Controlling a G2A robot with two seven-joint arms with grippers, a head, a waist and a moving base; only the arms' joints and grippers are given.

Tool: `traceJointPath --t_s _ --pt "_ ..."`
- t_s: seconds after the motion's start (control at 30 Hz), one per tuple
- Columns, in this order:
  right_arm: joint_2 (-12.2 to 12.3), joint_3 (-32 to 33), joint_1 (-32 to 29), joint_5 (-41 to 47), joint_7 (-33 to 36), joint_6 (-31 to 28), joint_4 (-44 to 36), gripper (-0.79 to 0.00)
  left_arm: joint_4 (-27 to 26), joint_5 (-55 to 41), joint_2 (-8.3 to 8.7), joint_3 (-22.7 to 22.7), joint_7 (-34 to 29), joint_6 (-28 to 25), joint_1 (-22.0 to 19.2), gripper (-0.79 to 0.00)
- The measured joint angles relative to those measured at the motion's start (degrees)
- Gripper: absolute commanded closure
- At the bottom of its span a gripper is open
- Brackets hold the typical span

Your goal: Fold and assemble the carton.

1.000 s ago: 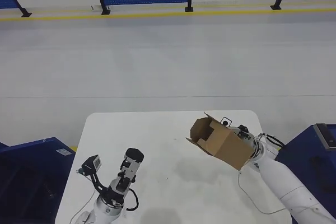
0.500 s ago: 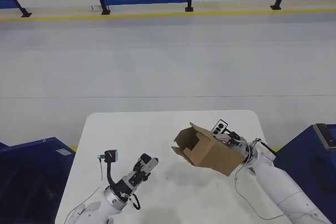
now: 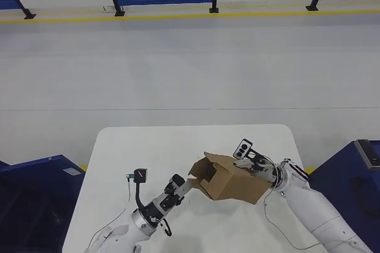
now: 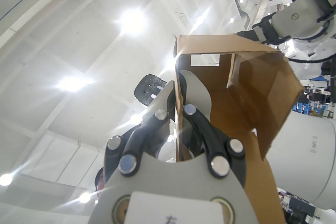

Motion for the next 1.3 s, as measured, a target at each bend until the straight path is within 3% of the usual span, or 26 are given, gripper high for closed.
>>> traceJointPath --t_s 0.43,1.03,1.3 --pt "-1.0 -0.1 0.0 -2.2 0.6 -0.9 1.6 0.000 0.2 1.8 -0.16 1.6 -0.6 0.9 -0.5 -0.785" --pt "-1.3 2.3 -1.2 -8.5 -0.2 -3.9 0.1 0.000 -1.6 6.9 0.08 1.0 -3.2 9.1 -1.4 -0.785" --pt "-1.3 3.8 -1.8 -7.5 -0.7 -4.5 0.4 0.000 -2.9 2.9 0.30 -2.5 -0.7 7.5 0.6 -0.785"
